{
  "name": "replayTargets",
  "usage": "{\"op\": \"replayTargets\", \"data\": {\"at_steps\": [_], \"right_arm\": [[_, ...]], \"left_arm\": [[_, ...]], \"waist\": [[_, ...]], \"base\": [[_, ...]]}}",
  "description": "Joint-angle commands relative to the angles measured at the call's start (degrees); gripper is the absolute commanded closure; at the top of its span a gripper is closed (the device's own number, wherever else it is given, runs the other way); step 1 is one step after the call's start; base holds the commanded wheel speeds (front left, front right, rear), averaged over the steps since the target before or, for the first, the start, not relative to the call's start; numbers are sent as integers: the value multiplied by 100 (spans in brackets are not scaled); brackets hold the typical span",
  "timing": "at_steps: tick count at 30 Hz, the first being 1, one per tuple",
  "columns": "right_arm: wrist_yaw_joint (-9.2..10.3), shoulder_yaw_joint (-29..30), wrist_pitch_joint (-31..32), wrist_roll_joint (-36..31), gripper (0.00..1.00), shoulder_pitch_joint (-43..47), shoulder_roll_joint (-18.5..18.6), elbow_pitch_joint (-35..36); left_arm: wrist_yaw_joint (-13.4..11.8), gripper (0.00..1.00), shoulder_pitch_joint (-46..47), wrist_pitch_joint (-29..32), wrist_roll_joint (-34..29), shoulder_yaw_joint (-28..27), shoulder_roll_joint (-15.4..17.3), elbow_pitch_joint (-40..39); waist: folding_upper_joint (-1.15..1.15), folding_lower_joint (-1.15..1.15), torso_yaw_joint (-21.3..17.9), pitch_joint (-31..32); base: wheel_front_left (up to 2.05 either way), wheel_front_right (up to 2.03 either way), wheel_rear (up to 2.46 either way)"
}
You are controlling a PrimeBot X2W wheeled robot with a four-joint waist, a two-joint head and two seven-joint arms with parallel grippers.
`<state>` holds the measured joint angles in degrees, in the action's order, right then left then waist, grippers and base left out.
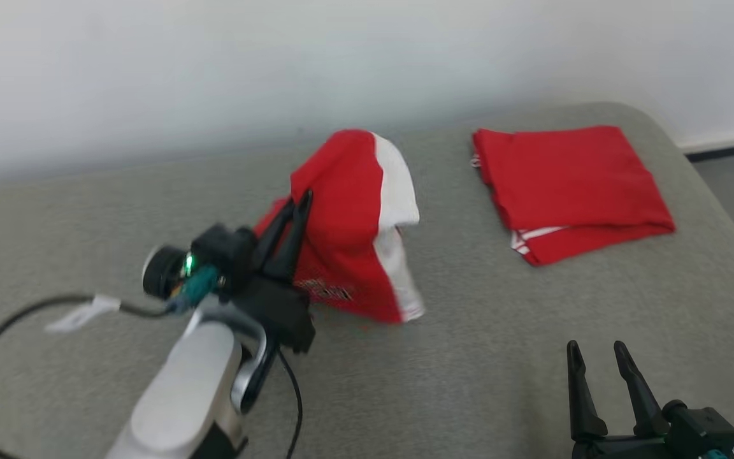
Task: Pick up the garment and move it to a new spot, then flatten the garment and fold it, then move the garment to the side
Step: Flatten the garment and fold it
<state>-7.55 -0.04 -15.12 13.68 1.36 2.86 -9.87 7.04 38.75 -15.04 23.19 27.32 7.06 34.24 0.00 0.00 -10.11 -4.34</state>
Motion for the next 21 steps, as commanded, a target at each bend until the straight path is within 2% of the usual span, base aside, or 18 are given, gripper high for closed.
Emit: {"op": "replayTargets", "data": {"at_steps": [1, 7, 12, 19, 20, 21], "right_arm": [[11, -1, -2, -28, 0, 57, 3, 21], [11, -101, -2, -61, 0, 84, 4, 34], [11, -136, -2, -66, 0, 155, 7, -2], [11, -158, -2, -81, 0, 189, 8, -59], [11, -164, -2, -91, 0, 198, 4, -64], [11, -165, -2, -97, 0, 207, 1, -66]], "left_arm": [[-30, 100, -257, -13, -27, -46, 16, -69], [-107, 100, -1412, -15, -129, -356, 14, -907], [-132, 100, -2500, -15, -24, -667, -102, -1348], [-80, 100, -3651, -17, 17, -929, -252, -1088], [-75, 27, -3718, -16, -16, -983, -256, -1032], [-75, 0, -3757, -16, -60, -1032, -267, -1006]], "waist": [[0, 0, 481, 201], [0, 0, 952, 273], [0, 0, 1130, 286], [0, 0, 1163, 327], [0, 0, 1165, 334], [0, 0, 1169, 341]], "base": [[0, 0, 0], [0, 0, 0], [0, 0, 0], [0, 0, 0], [0, 0, 0], [0, 0, 0]]}}
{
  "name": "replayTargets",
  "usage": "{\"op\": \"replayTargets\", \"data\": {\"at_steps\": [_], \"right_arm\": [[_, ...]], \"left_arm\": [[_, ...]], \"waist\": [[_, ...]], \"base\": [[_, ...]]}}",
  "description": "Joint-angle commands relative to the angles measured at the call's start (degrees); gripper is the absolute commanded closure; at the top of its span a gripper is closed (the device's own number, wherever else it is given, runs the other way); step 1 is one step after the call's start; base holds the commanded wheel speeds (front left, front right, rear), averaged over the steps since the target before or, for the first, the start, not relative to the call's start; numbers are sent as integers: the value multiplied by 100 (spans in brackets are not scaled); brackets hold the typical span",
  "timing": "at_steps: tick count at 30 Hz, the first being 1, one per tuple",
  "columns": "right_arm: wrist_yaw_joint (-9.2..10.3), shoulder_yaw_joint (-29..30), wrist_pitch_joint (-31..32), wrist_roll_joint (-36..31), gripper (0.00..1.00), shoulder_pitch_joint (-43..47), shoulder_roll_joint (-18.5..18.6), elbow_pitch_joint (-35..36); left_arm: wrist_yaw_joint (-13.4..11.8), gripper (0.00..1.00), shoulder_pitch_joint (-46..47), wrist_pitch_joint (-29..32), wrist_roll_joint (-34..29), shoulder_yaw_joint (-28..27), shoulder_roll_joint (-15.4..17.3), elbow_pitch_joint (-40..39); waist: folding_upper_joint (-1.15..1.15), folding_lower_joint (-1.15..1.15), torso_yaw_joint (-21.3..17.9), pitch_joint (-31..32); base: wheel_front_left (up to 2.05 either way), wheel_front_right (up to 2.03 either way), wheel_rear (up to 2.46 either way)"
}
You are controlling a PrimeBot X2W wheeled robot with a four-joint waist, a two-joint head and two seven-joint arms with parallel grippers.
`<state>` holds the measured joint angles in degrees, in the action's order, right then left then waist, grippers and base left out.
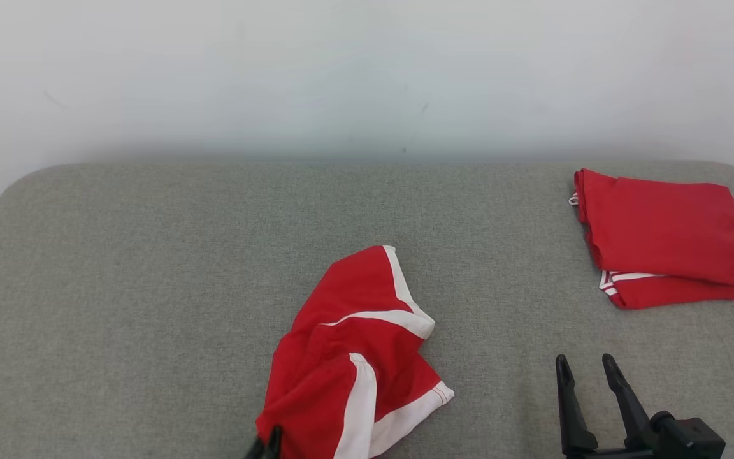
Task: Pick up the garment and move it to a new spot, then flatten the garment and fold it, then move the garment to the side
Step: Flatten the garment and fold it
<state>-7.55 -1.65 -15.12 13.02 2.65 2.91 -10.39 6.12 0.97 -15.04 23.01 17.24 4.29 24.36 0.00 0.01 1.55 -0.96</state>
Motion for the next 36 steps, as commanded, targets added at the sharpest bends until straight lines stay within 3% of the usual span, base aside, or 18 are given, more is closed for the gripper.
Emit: {"op": "replayTargets", "data": {"at_steps": [1, 7, 12, 27, 28, 29, 30, 31, 36], "right_arm": [[11, 8, -2, -36, 0, 87, -1, -13], [11, 49, -2, -44, 0, 74, 0, -5], [11, -41, -2, 46, 0, 17, 0, -33], [11, 15, -2, 107, 0, -4, 1, -65], [11, 17, -2, 106, 0, -10, -1, -63], [11, 26, -2, 105, 0, -17, -1, -60], [11, 37, -2, 105, 0, -25, 0, -57], [11, 44, -2, 104, 0, -35, 0, -53], [11, 74, -2, 99, 0, -68, 0, -41]], "left_arm": [[21, 0, -19, -16, -63, -86, -6, -56], [43, 0, 18, -16, -299, -437, -69, -776], [90, 0, 219, -16, -495, -334, -86, -1087], [98, 0, 749, 471, -723, 754, 94, 52], [90, 5, 776, 511, -701, 746, 87, 144], [65, 52, 804, 522, -742, 765, 107, 220], [41, 89, 846, 492, -752, 758, 112, 276], [33, 100, 883, 476, -769, 751, 125, 344], [-39, 100, 1044, 422, -797, 751, 151, 571]], "waist": [[0, -1, 9, 10], [0, -1, 43, 31], [0, -1, -80, 33], [0, -1, -615, -99], [0, -1, -630, -112], [0, -1, -637, -121], [0, -1, -641, -131], [0, -1, -642, -142], [0, -1, -605, -168]], "base": [[0, 0, 0], [0, 0, 0], [0, 0, 0], [0, 0, 0], [0, 0, 0], [0, 0, 0], [0, 0, 0], [0, 0, 0], [0, 0, 0]]}}
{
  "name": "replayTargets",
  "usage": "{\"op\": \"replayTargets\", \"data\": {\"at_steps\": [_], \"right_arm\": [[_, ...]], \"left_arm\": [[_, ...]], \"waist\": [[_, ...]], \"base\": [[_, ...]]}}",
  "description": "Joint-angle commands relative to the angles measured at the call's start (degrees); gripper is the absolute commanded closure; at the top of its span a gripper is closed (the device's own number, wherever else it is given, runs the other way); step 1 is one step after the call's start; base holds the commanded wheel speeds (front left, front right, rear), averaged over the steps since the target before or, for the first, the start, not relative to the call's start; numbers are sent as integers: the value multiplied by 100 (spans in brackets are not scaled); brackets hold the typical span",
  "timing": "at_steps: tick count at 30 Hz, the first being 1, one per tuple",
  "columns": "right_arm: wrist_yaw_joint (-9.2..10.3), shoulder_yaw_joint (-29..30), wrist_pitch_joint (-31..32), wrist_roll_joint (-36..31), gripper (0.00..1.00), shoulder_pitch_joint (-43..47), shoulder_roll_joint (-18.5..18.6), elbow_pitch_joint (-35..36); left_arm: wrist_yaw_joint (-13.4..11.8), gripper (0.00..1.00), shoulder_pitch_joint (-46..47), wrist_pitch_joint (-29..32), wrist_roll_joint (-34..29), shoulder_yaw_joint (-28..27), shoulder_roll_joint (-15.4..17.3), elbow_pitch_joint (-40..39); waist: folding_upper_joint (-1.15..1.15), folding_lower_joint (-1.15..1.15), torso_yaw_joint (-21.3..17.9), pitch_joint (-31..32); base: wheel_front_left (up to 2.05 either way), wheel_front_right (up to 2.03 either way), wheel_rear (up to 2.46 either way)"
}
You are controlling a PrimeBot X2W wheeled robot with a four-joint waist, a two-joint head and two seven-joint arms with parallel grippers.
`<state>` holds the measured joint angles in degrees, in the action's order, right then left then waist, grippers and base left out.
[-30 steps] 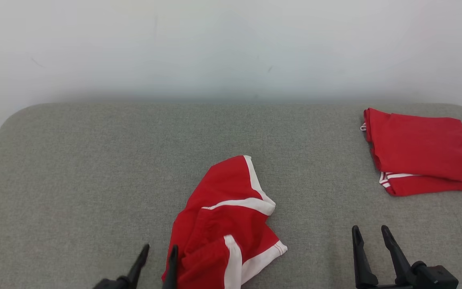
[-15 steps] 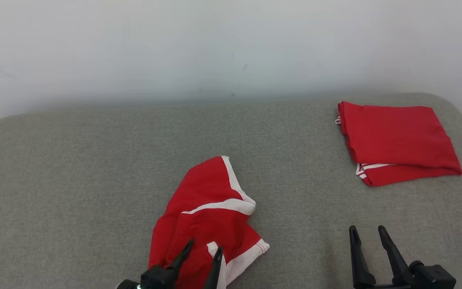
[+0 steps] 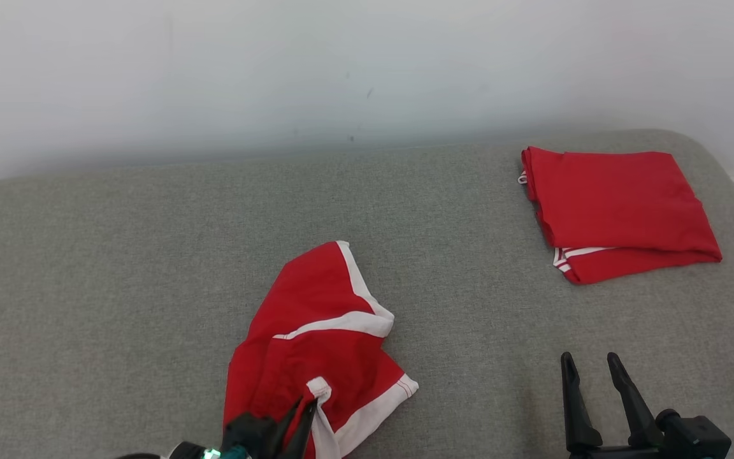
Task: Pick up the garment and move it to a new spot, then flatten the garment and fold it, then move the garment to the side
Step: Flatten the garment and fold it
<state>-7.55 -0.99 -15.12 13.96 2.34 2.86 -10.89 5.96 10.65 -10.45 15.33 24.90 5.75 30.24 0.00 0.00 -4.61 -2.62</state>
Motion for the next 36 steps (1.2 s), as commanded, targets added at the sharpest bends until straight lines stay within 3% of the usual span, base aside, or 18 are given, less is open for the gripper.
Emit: {"op": "replayTargets", "data": {"at_steps": [1, 8, 13, 22, 28, 29, 30, 31, 36], "right_arm": [[11, 13, -2, 6, 0, -46, 5, 11], [11, 94, -2, 18, 0, -16, 4, 56], [11, 35, -2, 39, 0, -27, 5, 21], [11, -43, -2, 1, 0, -86, 5, -32], [11, -38, -2, -39, 0, -19, 3, -120], [11, -39, -2, -37, 0, -8, 4, -142], [11, -48, -2, -38, 0, 4, 4, -156], [11, -70, -2, -33, 0, 16, 4, -177], [11, -163, -2, 6, 0, -22, 4, -253]], "left_arm": [[-17, 100, 106, -72, 10, -28, -6, -3], [-76, 100, 551, -454, 547, -792, -64, -948], [-154, 100, 271, -473, 818, -1474, -98, -1545], [-71, 100, -779, -473, 750, -2277, -214, -1640], [-45, 100, -1207, -473, 890, -2582, -274, -1253], [-33, 83, -1235, -474, 892, -2608, -284, -1164], [-22, 15, -1239, -474, 948, -2641, -280, -1092], [-11, 0, -1273, -474, 1006, -2622, -279, -980], [5, 0, -1313, -474, 1039, -2588, -282, -1059]], "waist": [[0, 0, 26, -5], [0, 0, 360, 19], [0, 0, 631, 70], [0, 0, 820, 112], [0, 0, 877, 154], [0, 0, 893, 166], [0, 0, 909, 179], [0, 0, 921, 190], [0, 0, 1012, 245]], "base": [[0, 0, 0], [0, 0, 0], [0, 0, 0], [0, 0, 0], [0, 0, 0], [0, 0, 0], [0, 0, 0], [0, 0, 0], [0, 0, 0]]}}
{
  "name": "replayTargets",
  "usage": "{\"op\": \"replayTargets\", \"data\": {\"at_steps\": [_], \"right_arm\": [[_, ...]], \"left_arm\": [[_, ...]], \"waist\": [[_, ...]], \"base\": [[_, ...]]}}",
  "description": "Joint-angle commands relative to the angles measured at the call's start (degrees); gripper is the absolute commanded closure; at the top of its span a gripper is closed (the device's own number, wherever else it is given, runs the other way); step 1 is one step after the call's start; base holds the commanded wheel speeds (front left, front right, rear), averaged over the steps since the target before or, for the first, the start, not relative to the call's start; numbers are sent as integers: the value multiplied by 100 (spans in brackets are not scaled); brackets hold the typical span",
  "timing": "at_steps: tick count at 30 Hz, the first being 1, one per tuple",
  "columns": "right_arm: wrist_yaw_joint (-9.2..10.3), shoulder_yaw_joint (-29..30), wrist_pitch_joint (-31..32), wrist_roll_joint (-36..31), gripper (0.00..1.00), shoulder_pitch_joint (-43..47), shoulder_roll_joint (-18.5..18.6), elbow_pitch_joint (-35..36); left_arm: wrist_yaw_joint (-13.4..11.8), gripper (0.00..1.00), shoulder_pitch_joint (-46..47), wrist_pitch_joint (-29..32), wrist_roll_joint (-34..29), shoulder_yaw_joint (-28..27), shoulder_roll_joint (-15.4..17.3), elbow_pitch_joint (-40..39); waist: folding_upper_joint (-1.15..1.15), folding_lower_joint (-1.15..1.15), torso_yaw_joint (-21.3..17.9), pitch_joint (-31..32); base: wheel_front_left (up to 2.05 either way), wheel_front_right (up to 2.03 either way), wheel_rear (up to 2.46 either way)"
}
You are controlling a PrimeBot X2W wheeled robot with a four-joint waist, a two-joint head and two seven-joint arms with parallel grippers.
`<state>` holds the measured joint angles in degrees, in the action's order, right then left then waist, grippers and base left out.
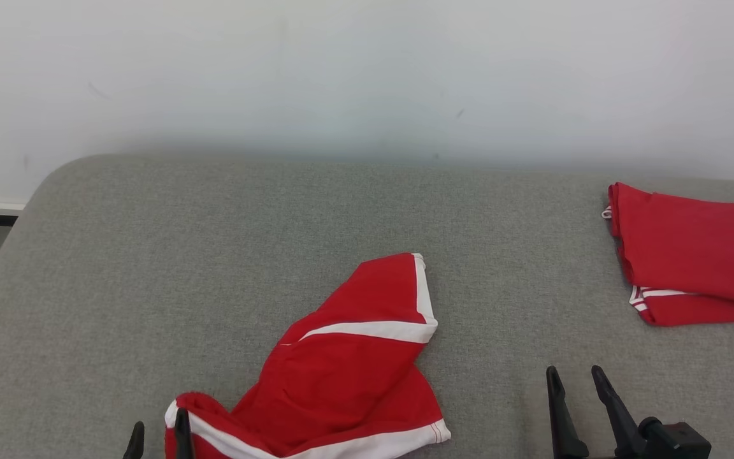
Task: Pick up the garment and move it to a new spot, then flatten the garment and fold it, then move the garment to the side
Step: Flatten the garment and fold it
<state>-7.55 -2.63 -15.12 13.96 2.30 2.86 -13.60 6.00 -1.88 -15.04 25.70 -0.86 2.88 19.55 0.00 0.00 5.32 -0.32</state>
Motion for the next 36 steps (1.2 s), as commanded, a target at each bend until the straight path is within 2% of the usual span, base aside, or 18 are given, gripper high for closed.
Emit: {"op": "replayTargets", "data": {"at_steps": [1, 7, 10, 16, 20, 28, 36], "right_arm": [[11, -25, -2, 18, 0, -32, 4, -4], [11, -352, -2, 107, 0, -119, 4, -370], [11, -574, -2, 118, 0, -214, 4, -650], [11, -1039, -2, 106, 0, -372, 6, -1055], [11, -1175, -2, 68, 0, -393, 7, -1210], [11, -1370, -2, 6, 0, -453, 6, -1588], [11, -1592, -2, -53, 0, -678, 6, -1985]], "left_arm": [[-2, 0, -63, -16, -11, -25, 3, -80], [-10, 0, -180, -16, -262, -47, 0, -435], [36, 0, -185, -15, -462, 84, 2, -307], [110, 0, -404, -16, -757, 419, 257, 13], [149, 0, -572, -16, -722, 694, 464, 128], [143, 0, -580, -14, -519, 713, 756, 273], [149, 0, -189, 19, -332, 817, 853, 669]], "waist": [[0, 0, 43, 26], [0, 0, 172, 90], [0, 0, 207, 119], [0, 0, 211, 158], [0, 0, 271, 143], [0, 0, 394, 84], [0, 0, 367, -21]], "base": [[0, 0, 0], [0, 0, 0], [0, 0, 0], [0, 0, 0], [0, 0, 0], [0, 0, 0], [0, 0, 0]]}}
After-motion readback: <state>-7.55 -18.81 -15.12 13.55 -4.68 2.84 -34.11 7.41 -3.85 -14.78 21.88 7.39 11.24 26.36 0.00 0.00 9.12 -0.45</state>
